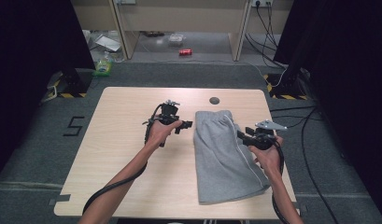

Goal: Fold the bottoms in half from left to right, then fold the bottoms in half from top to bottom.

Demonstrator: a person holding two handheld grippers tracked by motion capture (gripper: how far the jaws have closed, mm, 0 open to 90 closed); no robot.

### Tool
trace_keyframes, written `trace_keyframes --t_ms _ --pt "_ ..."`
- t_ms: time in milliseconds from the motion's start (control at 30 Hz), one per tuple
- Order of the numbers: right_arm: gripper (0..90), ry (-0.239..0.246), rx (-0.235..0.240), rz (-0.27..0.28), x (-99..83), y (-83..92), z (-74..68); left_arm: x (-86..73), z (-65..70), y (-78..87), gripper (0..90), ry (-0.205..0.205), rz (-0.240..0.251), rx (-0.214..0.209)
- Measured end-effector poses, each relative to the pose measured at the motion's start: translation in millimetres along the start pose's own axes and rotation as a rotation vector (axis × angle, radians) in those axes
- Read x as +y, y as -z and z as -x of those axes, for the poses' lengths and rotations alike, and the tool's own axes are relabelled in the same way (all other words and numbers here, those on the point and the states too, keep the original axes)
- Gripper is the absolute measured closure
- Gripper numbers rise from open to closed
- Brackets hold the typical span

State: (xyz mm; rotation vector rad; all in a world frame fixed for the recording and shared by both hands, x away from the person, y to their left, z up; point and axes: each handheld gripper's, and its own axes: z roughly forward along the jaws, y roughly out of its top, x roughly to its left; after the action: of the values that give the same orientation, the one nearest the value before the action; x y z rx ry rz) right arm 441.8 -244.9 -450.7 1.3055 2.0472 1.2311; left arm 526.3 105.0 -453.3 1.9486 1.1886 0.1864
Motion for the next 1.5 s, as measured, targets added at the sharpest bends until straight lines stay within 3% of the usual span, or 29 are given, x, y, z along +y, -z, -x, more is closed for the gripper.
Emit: trace_keyframes --t_ms 433,967,1500 --pt "45.3 -0.001 -0.001 -0.020 13.1 -23.7 2.1 -2.8 -2.2 -15.7 20.3 0.034 -0.013 0.007" --pt "42.6 -0.008 -0.013 -0.035 28.2 -43.5 6.9 2.6 -9.6 -36.5 18.8 0.072 -0.027 0.023" --pt "40.6 -0.004 -0.024 -0.057 36.7 -62.8 6.3 7.3 -5.5 -55.6 18.3 0.072 -0.033 0.031"
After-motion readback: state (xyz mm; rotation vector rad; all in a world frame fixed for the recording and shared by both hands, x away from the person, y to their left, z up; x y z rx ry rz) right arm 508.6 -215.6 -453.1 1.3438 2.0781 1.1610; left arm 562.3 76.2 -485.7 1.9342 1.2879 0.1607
